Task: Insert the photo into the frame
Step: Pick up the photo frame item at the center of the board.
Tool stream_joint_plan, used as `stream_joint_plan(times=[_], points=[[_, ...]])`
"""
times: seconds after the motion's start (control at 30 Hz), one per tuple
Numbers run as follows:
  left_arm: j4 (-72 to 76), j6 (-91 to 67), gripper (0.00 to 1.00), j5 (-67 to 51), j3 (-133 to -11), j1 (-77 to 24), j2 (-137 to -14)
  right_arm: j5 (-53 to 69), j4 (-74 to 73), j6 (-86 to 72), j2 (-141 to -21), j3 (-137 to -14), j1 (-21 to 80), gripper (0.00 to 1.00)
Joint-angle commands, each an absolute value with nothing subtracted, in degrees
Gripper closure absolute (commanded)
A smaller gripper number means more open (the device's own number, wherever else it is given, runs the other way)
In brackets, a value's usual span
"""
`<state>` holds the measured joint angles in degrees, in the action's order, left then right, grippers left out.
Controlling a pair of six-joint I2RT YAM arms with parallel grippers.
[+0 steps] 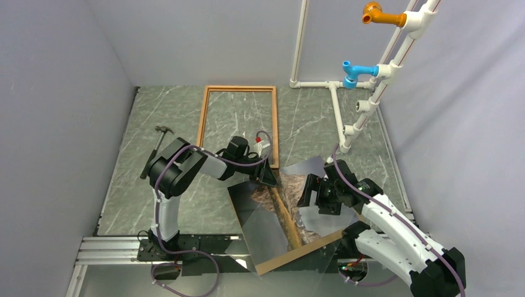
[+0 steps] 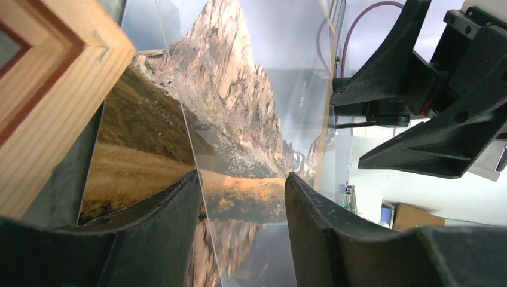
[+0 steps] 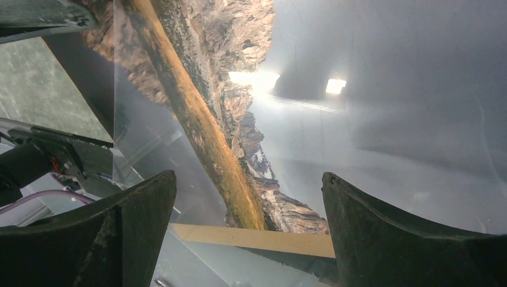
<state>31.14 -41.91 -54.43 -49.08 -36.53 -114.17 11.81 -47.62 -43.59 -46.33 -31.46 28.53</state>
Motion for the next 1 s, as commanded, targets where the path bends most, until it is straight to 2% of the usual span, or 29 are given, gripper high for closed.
stream_joint_plan(times=[0.0, 0.27, 0.4, 0.73, 0.97], points=[[31.5, -41.7, 0.43, -57.3, -51.2, -38.6, -116.1, 10.6, -47.9, -42.8, -46.1, -34.4, 28.3, 0.07], [29.7, -41.0, 0.49, -59.9, -52.8, -41.0, -116.6, 10.0, -48.0, -42.5, -46.1, -34.8, 28.4, 0.07], [28.7, -40.8, 0.69, -59.3, -53.0, -41.3, -115.9, 9.7, -48.4, -42.2, -46.5, -35.5, 28.4, 0.07], [21.2, -37.3, 0.98, -52.7, -51.0, -38.3, -105.3, 9.5, -49.6, -41.2, -46.5, -37.5, 28.4, 0.07], [25.2, -39.3, 1.0, -49.1, -41.3, -30.0, -94.8, 10.5, -49.1, -40.0, -47.0, -38.6, 28.3, 0.07]])
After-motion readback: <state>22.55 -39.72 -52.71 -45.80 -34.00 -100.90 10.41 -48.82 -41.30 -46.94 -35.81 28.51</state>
